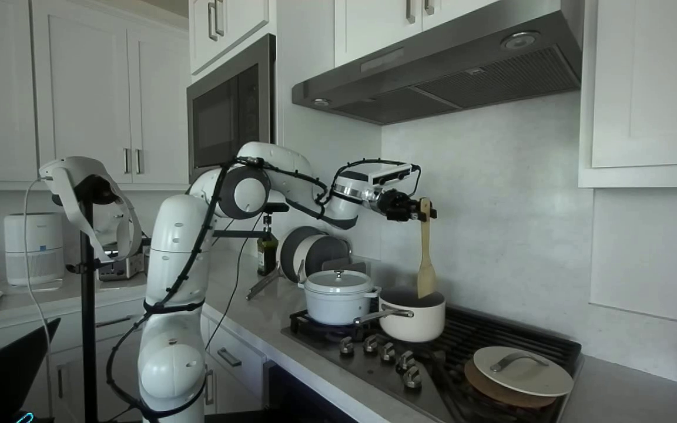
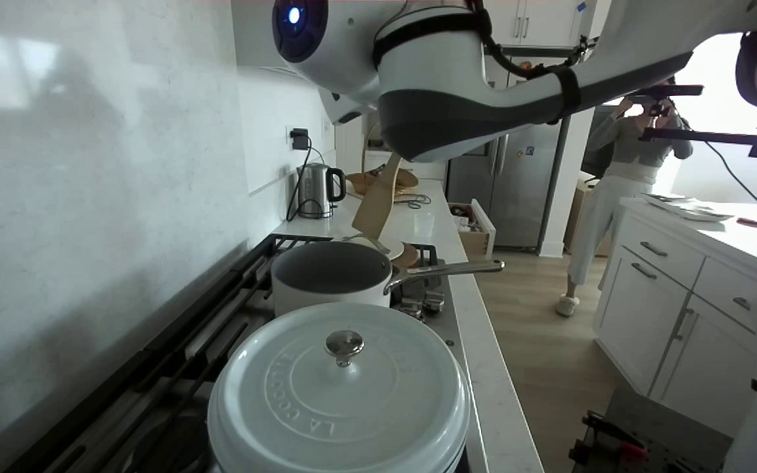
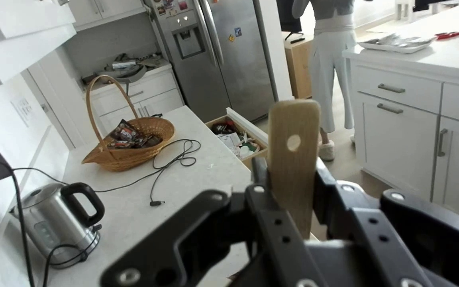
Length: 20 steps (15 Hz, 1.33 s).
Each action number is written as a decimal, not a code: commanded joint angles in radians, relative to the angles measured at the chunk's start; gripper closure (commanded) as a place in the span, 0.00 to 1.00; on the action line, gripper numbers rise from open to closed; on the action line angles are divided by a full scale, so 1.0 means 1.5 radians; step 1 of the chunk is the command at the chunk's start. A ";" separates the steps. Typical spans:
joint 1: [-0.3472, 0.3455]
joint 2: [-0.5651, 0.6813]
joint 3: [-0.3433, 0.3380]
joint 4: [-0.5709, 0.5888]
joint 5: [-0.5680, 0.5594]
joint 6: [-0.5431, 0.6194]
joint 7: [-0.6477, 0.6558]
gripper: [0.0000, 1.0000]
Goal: Use the wooden spoon to mix inside the pot
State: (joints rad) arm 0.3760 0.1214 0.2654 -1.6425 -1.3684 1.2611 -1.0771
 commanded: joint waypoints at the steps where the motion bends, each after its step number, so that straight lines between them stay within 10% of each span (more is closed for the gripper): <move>1: -0.012 0.014 0.012 0.005 -0.004 0.031 -0.008 0.93; 20: 0.026 0.184 0.005 0.073 -0.088 0.038 -0.031 0.93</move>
State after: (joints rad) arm 0.3925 0.3544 0.2719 -1.5716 -1.4598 1.3399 -1.0968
